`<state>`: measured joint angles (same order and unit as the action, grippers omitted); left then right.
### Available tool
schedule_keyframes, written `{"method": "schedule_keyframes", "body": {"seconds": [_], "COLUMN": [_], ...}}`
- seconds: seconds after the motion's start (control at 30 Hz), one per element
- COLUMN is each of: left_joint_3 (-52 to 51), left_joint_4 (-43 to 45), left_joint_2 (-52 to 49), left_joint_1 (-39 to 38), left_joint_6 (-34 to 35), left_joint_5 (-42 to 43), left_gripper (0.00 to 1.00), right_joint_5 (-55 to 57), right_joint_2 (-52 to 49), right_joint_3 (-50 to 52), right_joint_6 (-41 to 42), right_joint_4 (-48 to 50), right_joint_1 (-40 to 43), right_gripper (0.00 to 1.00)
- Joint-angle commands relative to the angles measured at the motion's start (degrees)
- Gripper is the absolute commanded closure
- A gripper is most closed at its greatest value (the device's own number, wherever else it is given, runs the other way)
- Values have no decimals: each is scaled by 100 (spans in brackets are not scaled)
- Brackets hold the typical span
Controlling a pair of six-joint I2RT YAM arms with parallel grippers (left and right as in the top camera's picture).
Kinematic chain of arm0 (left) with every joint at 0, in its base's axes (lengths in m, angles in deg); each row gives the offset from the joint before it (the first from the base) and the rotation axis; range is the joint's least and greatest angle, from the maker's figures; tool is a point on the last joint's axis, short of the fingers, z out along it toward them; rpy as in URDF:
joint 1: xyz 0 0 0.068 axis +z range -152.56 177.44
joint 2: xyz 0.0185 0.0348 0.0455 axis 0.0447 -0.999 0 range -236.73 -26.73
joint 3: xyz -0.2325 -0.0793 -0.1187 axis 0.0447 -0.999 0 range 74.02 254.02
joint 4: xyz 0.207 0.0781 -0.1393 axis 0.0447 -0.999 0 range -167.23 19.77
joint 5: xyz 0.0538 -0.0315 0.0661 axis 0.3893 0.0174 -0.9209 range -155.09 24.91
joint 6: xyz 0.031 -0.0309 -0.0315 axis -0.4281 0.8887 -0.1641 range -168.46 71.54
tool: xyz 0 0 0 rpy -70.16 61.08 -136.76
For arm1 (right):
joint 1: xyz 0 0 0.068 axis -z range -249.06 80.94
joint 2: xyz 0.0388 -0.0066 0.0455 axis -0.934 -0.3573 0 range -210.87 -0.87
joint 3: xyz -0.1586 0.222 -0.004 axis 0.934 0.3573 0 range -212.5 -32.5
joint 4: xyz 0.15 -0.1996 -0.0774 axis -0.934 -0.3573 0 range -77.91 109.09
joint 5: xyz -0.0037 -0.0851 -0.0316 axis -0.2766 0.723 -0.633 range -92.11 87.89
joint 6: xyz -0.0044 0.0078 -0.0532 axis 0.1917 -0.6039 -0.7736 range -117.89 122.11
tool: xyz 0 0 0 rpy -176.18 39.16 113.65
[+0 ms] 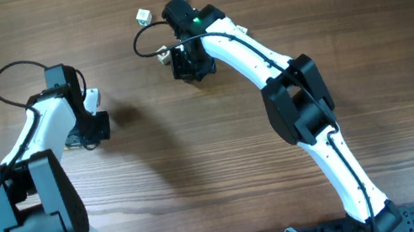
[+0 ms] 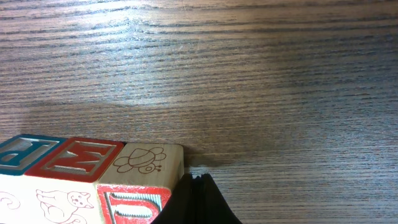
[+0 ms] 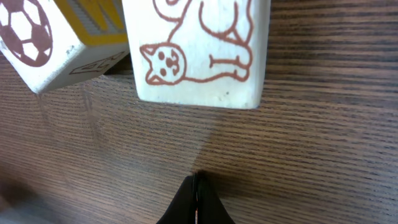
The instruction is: Form a horizontal line
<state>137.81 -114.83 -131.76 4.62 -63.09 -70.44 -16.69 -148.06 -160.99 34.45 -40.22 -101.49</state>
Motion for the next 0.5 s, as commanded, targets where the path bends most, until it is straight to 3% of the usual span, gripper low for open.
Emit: {"method": "schedule_keyframes", "body": {"seconds": [0.0, 0.47], "left_joint_3": [-24, -24], "left_joint_4": [11, -4], "left_joint_2": [-72, -72], "left_joint_1": [-22, -22], "left_joint_6": [9, 11], "left_joint_5": [-83, -313], "left_gripper": [96, 96], "right_joint_5": [-9, -11], "right_joint_2": [-258, -260], "right_joint_3": [144, 144], "right_joint_6": [81, 81], "right_joint_4": [-17, -11], "right_joint_1": [-22, -24], "right_gripper": [95, 95]}}
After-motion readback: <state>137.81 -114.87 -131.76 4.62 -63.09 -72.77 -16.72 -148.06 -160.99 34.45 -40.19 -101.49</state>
